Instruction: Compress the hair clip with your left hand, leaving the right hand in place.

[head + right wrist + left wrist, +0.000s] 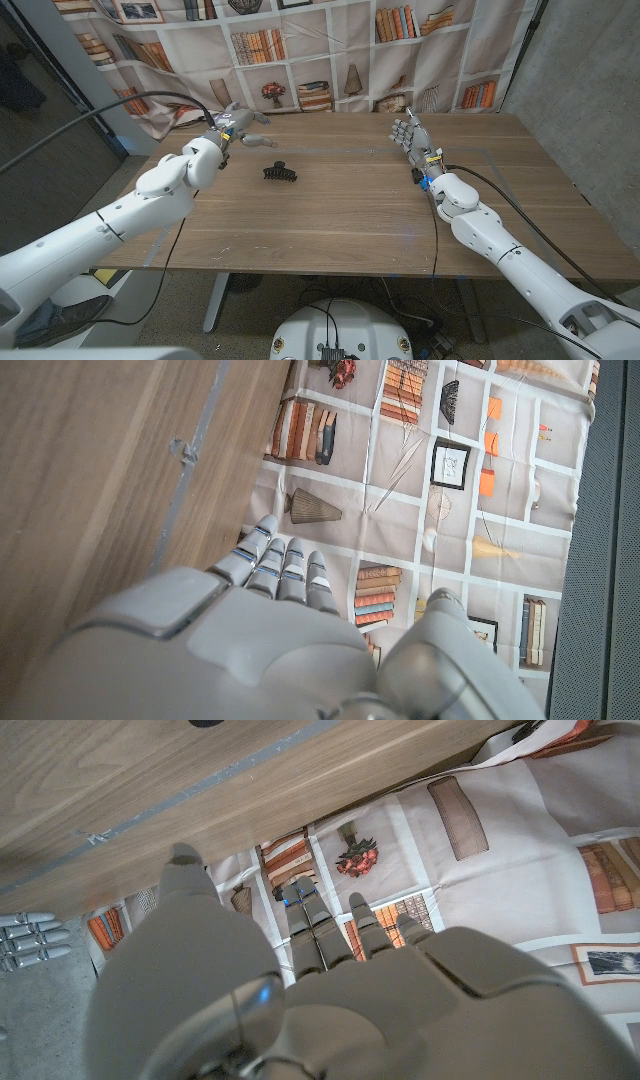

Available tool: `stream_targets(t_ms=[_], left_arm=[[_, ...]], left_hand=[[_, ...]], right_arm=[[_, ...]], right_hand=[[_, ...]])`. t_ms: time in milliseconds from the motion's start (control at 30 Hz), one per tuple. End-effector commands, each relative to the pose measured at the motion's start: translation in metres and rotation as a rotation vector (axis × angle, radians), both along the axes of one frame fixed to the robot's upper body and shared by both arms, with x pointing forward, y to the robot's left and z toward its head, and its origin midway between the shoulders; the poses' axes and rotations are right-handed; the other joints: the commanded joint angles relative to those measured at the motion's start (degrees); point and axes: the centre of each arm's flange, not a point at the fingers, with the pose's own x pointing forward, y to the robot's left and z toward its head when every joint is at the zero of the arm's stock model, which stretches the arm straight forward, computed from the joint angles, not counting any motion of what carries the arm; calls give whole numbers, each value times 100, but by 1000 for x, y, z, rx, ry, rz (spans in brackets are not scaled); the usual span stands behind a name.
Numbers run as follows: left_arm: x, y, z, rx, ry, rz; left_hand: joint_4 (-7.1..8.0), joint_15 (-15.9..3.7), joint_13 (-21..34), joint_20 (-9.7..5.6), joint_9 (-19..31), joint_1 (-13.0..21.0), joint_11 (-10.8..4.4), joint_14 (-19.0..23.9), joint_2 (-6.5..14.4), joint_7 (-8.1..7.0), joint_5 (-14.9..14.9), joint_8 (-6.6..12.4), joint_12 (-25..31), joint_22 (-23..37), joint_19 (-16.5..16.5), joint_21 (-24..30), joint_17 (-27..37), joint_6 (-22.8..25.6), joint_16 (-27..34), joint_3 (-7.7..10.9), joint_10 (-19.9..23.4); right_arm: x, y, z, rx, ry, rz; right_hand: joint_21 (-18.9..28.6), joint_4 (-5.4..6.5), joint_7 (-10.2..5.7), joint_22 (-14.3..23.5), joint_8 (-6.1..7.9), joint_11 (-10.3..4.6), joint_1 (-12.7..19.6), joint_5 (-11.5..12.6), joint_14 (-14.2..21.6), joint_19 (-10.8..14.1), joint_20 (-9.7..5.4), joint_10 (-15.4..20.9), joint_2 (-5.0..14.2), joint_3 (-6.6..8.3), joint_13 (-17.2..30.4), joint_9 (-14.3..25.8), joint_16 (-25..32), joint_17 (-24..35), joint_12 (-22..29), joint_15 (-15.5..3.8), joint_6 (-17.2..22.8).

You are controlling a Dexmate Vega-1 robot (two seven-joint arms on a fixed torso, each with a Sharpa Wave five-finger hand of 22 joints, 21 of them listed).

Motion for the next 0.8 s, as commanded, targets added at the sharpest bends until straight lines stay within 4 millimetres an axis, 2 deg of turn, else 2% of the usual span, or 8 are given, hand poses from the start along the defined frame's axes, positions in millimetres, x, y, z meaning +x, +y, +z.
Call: stream_targets(t_ms=[33, 533, 800], left_arm=[[2, -8, 2, 122, 56, 61], [21, -11, -2, 247, 171, 76], [30, -15, 3, 370, 230, 87]], left_hand=[[3, -605, 9, -91, 22, 23, -3, -54, 4, 19, 24, -26, -41, 8, -68, 3, 10, 37, -6, -28, 32], [44, -629, 11, -90, 21, -47, -1, -100, -64, -12, 42, -104, -102, 6, -40, 43, 12, -80, -11, -111, -68], [50, -614, 14, -11, 25, -34, -7, -190, -95, -51, 70, -191, -153, 3, -14, 63, 11, -260, -31, -154, -207]], right_arm=[[4, -3, 0, 15, 7, 7], [9, 0, -4, 47, 21, -4], [11, 4, -6, 63, 25, -5]], right_hand=[[-1, -21, -10, 12, 27, -6, 39, -16, 59, 50, -243, 35, 2, 6, 32, 14, 4, 30, -14, 23, 72], [-12, -18, -11, 13, 32, 0, 26, -17, 94, 77, -232, 73, 12, 0, 32, 15, 8, 32, -8, 30, 98], [-13, -17, -9, 14, 34, 5, 21, -17, 113, 100, -210, 99, 17, -3, 33, 15, 10, 33, -2, 29, 109]])
